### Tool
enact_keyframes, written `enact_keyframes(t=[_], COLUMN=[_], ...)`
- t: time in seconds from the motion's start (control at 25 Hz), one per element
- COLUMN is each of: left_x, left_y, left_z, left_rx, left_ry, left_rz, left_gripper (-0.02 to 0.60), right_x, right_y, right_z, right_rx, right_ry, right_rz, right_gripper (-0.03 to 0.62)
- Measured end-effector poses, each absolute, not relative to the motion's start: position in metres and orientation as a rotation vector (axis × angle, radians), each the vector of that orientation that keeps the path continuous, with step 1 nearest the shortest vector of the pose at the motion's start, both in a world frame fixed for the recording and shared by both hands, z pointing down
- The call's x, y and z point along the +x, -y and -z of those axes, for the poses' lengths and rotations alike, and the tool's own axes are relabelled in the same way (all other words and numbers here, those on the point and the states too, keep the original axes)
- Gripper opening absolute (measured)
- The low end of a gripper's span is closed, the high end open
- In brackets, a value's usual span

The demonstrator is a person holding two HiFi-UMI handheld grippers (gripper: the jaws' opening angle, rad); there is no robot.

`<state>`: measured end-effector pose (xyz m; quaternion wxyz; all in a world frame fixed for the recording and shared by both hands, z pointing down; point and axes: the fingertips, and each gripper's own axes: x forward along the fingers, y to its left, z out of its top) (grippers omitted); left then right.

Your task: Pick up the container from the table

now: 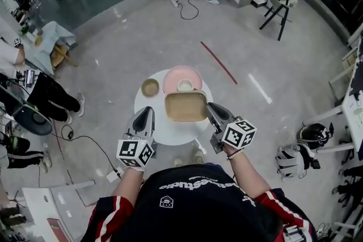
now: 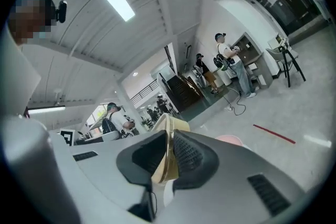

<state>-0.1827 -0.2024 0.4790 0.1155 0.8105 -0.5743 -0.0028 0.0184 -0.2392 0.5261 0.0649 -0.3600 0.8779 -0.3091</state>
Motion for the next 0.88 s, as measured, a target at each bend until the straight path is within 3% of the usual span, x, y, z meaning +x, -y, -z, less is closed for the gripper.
enact_keyframes(t=[0.4,0.88], left_x=[-0.179,-0.178], left_y=[0.196,0.196], left_z=[-0.426,-0.403], left_rx=[2.481,2.534], left_ry=[1.645,1.67], left_rz=[0.029,-0.024], left_gripper=[0.037,0.035], right_x=[-0.018,-0.034], right_y=[0.22,0.214], right_z=[-0.438,-0.395], right_rx=[-1.139,-1.244], right_ry=[-2.783,-2.858], right_rz=[0.574,0.269], right_gripper=[0.057,0.057])
